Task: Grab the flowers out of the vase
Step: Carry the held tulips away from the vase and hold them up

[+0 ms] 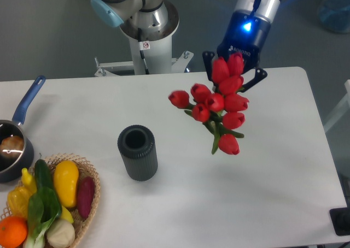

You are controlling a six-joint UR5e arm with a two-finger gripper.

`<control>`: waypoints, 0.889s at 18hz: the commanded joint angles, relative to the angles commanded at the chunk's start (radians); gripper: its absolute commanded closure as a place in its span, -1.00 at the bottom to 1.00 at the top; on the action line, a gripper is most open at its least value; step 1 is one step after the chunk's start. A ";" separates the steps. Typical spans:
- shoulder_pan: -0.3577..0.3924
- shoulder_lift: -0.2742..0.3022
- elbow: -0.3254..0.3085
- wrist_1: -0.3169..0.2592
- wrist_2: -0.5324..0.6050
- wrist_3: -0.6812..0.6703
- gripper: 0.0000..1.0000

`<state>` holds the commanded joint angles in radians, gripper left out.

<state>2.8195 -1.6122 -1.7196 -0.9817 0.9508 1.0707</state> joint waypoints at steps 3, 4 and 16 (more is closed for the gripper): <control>-0.002 -0.011 -0.021 -0.003 0.051 0.000 1.00; 0.000 -0.011 -0.035 -0.005 0.068 0.000 1.00; -0.029 -0.071 -0.005 -0.069 0.485 0.131 1.00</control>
<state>2.7903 -1.6828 -1.7242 -1.0507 1.4355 1.2022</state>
